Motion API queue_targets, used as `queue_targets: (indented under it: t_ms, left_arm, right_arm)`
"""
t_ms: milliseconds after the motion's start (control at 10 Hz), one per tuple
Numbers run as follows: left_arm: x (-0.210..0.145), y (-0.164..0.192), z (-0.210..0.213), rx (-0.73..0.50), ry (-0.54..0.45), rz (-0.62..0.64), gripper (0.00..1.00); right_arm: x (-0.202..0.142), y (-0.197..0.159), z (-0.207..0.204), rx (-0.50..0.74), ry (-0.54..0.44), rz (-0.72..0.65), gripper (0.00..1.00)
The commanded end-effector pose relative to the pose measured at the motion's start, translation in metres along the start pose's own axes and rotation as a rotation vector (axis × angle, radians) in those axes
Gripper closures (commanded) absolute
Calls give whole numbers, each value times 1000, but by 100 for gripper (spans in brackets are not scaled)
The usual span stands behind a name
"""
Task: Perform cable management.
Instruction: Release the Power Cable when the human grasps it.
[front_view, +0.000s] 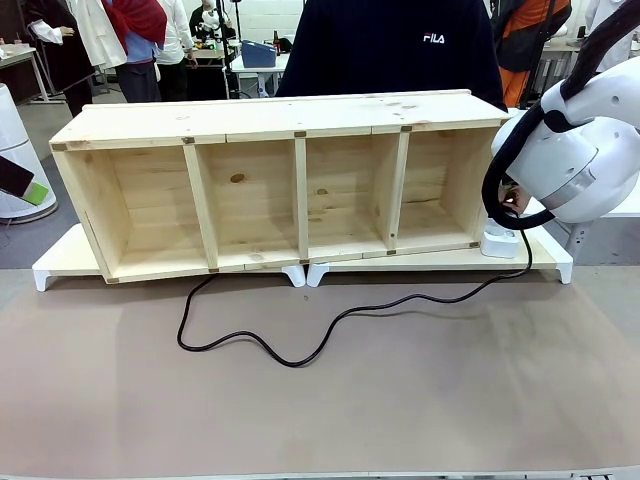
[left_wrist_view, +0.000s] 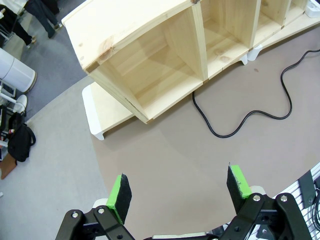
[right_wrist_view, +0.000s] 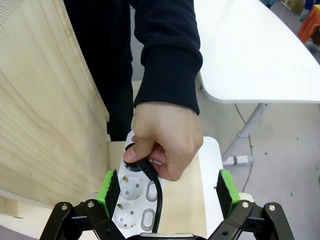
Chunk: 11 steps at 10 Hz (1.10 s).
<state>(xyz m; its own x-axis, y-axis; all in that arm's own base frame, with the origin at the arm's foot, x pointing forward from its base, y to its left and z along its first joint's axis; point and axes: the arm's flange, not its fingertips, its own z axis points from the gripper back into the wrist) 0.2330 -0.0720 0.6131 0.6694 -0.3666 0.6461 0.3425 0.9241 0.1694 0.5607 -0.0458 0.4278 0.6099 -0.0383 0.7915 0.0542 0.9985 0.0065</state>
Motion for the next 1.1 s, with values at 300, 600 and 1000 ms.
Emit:
queue_targets:
  t_ms: [300, 600, 1000]
  left_arm:
    - [0, 0, 0, -5, -1, 4, 0]
    - [0, 0, 0, -5, -1, 4, 0]
    - [0, 0, 0, -5, -1, 4, 0]
  right_arm:
    - [-1, -1, 0, 3, 6, -2, 0]
    - [-1, -1, 0, 3, 6, -2, 0]
    - [-1, -1, 0, 3, 6, -2, 0]
